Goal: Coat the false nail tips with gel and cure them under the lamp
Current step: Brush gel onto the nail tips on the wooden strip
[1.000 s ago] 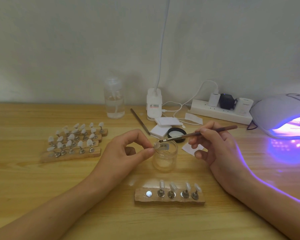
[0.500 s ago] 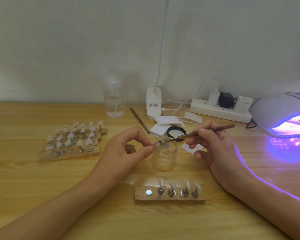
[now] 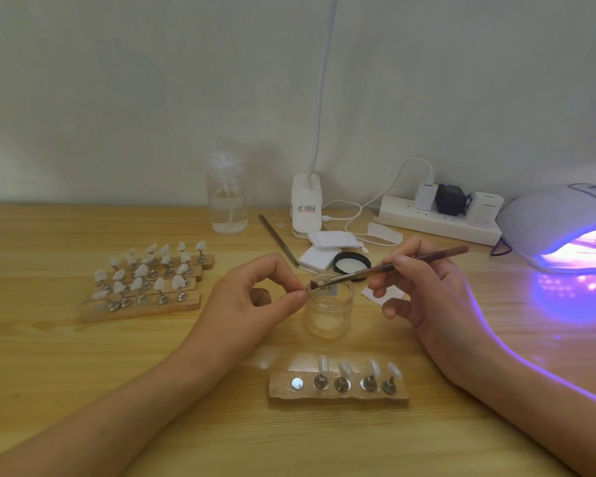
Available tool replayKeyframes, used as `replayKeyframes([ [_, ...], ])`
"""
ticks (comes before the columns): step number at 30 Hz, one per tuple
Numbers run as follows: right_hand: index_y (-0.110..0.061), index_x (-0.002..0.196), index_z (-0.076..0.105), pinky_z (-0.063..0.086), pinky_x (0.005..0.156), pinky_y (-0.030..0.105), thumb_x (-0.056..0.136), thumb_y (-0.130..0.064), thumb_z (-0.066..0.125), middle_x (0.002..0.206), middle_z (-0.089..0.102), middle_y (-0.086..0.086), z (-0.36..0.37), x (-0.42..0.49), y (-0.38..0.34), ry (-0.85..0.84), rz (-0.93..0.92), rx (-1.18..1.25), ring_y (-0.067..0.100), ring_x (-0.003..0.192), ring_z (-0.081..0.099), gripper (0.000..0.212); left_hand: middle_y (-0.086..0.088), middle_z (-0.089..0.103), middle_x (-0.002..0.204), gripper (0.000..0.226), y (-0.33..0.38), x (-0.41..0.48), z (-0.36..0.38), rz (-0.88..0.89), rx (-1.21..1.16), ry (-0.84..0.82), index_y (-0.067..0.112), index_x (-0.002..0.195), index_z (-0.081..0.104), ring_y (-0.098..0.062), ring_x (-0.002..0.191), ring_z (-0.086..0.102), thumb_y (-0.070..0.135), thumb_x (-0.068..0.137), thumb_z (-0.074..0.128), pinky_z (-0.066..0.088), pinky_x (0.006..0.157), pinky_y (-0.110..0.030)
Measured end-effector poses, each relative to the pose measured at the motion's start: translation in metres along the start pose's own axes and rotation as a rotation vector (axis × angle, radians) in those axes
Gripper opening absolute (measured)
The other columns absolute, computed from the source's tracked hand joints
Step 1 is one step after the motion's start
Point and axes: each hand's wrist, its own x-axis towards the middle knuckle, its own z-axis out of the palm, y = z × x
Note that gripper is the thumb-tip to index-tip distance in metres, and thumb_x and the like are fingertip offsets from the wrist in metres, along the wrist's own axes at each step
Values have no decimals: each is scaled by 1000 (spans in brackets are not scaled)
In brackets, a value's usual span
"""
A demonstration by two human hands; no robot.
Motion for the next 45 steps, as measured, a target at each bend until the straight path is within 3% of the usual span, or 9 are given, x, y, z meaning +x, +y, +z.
replayKeyframes([
  [7, -25, 72, 64, 46, 47, 22, 89, -21, 60, 74, 68, 8, 1, 0, -1, -17, -13, 22, 15, 70, 64, 17, 11, 69, 82, 16, 0, 0, -1, 1, 1, -7, 27, 72, 64, -4, 49, 38, 23, 82, 76, 38, 52, -12],
  [11, -25, 70, 63, 45, 45, 21, 96, -14, 56, 71, 66, 7, -2, 1, 1, 35, -1, 41, 14, 68, 62, 29, 4, 72, 87, 13, -1, 0, -1, -17, 1, -12, 26, 73, 67, -3, 50, 38, 28, 76, 79, 38, 53, -11],
  [18, -26, 69, 64, 43, 43, 21, 93, -15, 58, 71, 66, 6, -1, 0, 1, 28, 4, 38, 14, 68, 62, 27, 11, 74, 92, 21, 0, 0, -1, -38, -39, -13, 26, 74, 69, -1, 48, 37, 44, 63, 76, 38, 53, -9],
  [24, -25, 73, 64, 45, 44, 21, 89, -18, 60, 73, 66, 7, 0, -1, -1, -32, -23, 35, 13, 69, 63, 17, 13, 73, 84, 24, 0, 0, -1, -46, -42, -13, 27, 73, 70, -3, 50, 39, 47, 62, 76, 39, 52, -10],
  [28, -26, 68, 63, 42, 43, 20, 97, -10, 53, 68, 64, 4, -3, 1, 1, 50, -20, 29, 13, 67, 60, 34, 13, 73, 82, 26, 1, 0, 0, -46, -47, -14, 27, 73, 70, -3, 49, 39, 48, 61, 76, 39, 51, -10],
  [32, -25, 72, 64, 44, 45, 21, 91, -18, 56, 72, 66, 6, 0, -1, -1, -25, -35, 37, 13, 69, 62, 21, 12, 74, 86, 24, 1, -1, -1, -54, -41, -19, 27, 74, 70, -4, 51, 40, 47, 63, 76, 39, 53, -9],
  [36, -27, 67, 63, 41, 43, 20, 95, -8, 52, 67, 64, 4, -2, 1, 2, 53, -16, 19, 13, 66, 59, 36, 12, 74, 86, 25, 1, 0, 0, -57, -40, -23, 29, 74, 70, -8, 54, 41, 50, 62, 76, 41, 54, -12],
  [40, -25, 72, 64, 44, 45, 21, 89, -17, 58, 73, 66, 8, 0, 0, -2, -23, -44, 42, 14, 69, 63, 20, 12, 74, 87, 23, 2, -1, -1, -58, -37, -23, 29, 74, 70, -9, 55, 41, 48, 63, 76, 42, 55, -11],
  [45, -25, 68, 63, 43, 44, 21, 98, -9, 51, 69, 65, 5, -2, 0, 1, 46, -22, 4, 14, 68, 60, 37, 12, 73, 83, 23, 2, -1, 0, -60, -47, -21, 29, 72, 70, -8, 53, 40, 48, 62, 76, 40, 54, -11],
])
